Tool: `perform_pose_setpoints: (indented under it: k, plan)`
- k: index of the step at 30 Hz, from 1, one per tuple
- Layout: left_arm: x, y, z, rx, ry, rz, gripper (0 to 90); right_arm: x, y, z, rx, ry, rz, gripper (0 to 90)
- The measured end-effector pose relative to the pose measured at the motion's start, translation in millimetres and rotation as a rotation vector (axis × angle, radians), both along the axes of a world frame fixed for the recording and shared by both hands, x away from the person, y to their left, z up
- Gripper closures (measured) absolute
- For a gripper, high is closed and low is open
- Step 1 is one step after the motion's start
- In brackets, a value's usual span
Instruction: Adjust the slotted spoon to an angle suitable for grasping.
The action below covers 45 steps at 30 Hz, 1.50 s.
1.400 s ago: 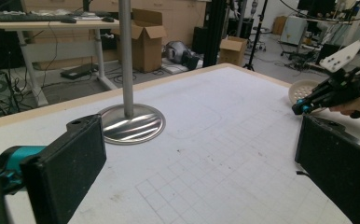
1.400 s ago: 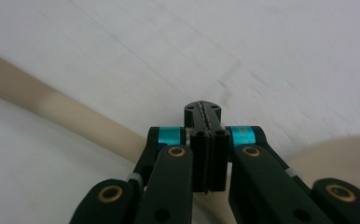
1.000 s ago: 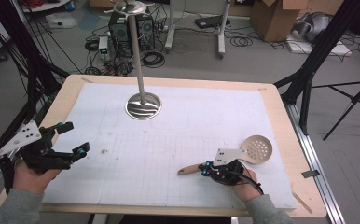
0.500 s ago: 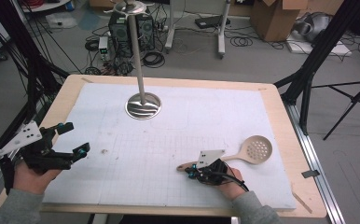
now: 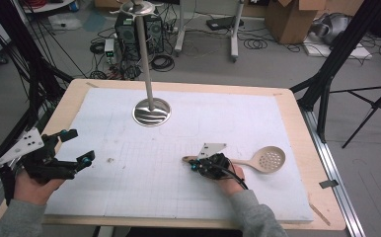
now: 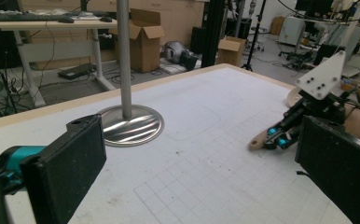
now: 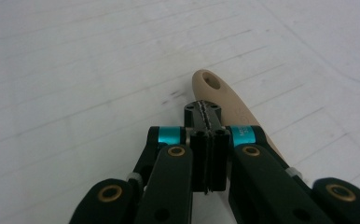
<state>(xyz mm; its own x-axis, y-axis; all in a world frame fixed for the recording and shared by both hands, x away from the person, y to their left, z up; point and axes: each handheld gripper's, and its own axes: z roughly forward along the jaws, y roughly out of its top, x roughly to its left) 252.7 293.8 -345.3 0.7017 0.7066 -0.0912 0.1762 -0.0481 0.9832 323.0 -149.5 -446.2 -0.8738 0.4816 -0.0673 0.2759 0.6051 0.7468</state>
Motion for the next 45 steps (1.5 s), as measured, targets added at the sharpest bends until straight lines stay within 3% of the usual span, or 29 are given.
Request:
perform_pose_setpoints:
  k: [5, 11, 18, 22, 23, 24, 25, 26, 27, 28, 29, 34, 35, 38, 39, 41, 44, 45]
  plan:
    - [-1.9, 1.5, 1.2, -0.005, -0.006, 0.002, 2.2, 21.2, 10.0, -0.6, 0.008, -0.006, -0.079, 90.0]
    - [-2.8, 2.7, 0.2, 0.000, -0.003, 0.000, 2.2, 35.9, 14.2, -1.3, 0.010, -0.012, -0.131, 90.0]
    - [-4.2, 4.1, 0.0, -0.002, -0.002, 0.005, 2.2, 41.6, 15.8, -2.6, 0.019, -0.020, -0.147, 90.0]
    - [-4.5, 4.6, -0.2, -0.005, -0.001, 0.004, 2.2, 41.4, 13.8, -1.5, 0.041, 0.010, -0.147, 90.0]
    - [-4.4, 6.2, -0.1, -0.005, -0.002, 0.005, 2.2, 38.0, 6.9, 7.5, 0.084, 0.008, -0.127, 90.0]
    - [-4.4, 6.2, -0.1, -0.005, -0.002, 0.005, 2.2, 38.0, 6.9, 7.5, 0.084, 0.008, -0.127, 90.0]
    - [-3.9, 6.7, -0.6, -0.007, 0.000, 0.007, 2.2, 33.4, -0.5, 18.7, 0.104, 0.001, -0.110, 90.0]
    - [-3.6, 7.2, -1.3, -0.007, 0.001, 0.008, 2.2, 33.4, -0.5, 18.7, 0.104, 0.001, -0.110, 90.0]
    - [-3.1, 7.4, -2.6, -0.005, 0.006, 0.010, 2.2, 29.0, -12.0, 32.8, 0.100, -0.015, -0.095, 90.0]
    - [-3.1, 7.4, -2.6, -0.005, 0.006, 0.010, 2.2, 29.0, -12.0, 32.8, 0.100, -0.015, -0.095, 90.0]
    - [-3.3, 7.2, -3.0, -0.002, 0.007, 0.012, 2.2, 26.3, -28.0, 45.9, 0.114, -0.023, -0.103, 90.0]
    - [-5.7, 4.5, -0.3, 0.001, -0.003, 0.009, 2.2, 22.5, -55.7, 57.3, 0.152, -0.022, -0.120, 90.0]
    - [-6.2, 3.4, 0.4, 0.001, -0.006, 0.006, 2.2, 19.4, -69.9, 61.7, 0.155, -0.027, -0.092, 90.0]
    - [-5.4, 2.6, -0.1, 0.004, -0.006, 0.000, 2.2, 15.6, -81.5, 66.7, 0.150, -0.023, -0.053, 90.0]
    - [-4.5, 2.2, -1.5, 0.007, -0.001, 0.000, 2.2, 12.4, -93.0, 71.3, 0.142, -0.020, 0.002, 90.0]
    - [-3.9, 2.3, -2.7, 0.008, 0.002, 0.001, 2.2, 10.9, -103.9, 75.0, 0.135, -0.027, 0.033, 89.9]
    - [-3.9, 2.9, -2.9, 0.009, 0.003, 0.003, 2.2, 11.3, -113.9, 77.4, 0.129, -0.038, 0.038, 89.4]
    - [-4.3, 3.2, -2.4, 0.005, 0.000, 0.004, 2.2, 12.2, -122.7, 78.2, 0.138, -0.039, 0.043, 83.4]
